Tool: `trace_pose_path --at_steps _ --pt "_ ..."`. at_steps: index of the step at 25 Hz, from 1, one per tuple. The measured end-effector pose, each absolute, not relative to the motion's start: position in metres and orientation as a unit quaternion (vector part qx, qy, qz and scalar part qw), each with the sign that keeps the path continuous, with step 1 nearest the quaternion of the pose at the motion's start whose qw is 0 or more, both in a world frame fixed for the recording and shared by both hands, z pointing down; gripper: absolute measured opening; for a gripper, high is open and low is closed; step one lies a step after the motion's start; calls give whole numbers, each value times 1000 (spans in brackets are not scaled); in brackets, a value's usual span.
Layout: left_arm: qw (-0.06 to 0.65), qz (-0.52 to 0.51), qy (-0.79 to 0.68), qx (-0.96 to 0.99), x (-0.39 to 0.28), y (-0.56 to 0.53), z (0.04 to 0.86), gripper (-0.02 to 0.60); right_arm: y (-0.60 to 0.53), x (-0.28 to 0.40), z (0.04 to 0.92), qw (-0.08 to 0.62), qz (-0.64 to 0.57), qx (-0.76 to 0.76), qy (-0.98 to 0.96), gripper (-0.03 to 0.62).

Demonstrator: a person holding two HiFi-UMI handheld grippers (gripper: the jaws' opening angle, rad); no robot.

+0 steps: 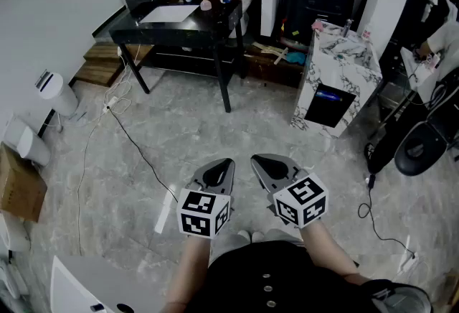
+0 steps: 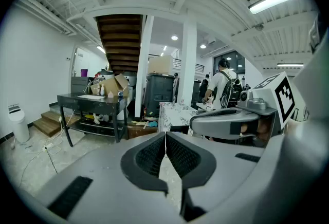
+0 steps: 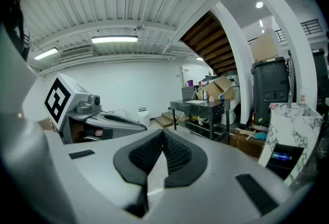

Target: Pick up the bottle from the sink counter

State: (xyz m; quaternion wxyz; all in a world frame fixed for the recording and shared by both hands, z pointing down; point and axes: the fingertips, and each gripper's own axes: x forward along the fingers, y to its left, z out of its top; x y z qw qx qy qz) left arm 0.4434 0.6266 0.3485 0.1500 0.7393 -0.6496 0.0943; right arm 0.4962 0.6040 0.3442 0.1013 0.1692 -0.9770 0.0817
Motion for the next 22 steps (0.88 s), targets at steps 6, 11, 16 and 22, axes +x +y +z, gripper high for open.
trace_pose_path --at_steps 6,11,16,22 --pt "155 87 -647 742 444 629 353 21 609 493 350 111 77 165 -977 0" --pt "154 83 -646 743 440 630 349 21 611 490 344 110 71 165 -977 0" --pt "140 61 -646 748 435 633 345 21 615 483 341 83 89 166 -979 3" --pt "129 41 -640 757 425 635 337 22 622 473 345 97 79 164 -979 3"
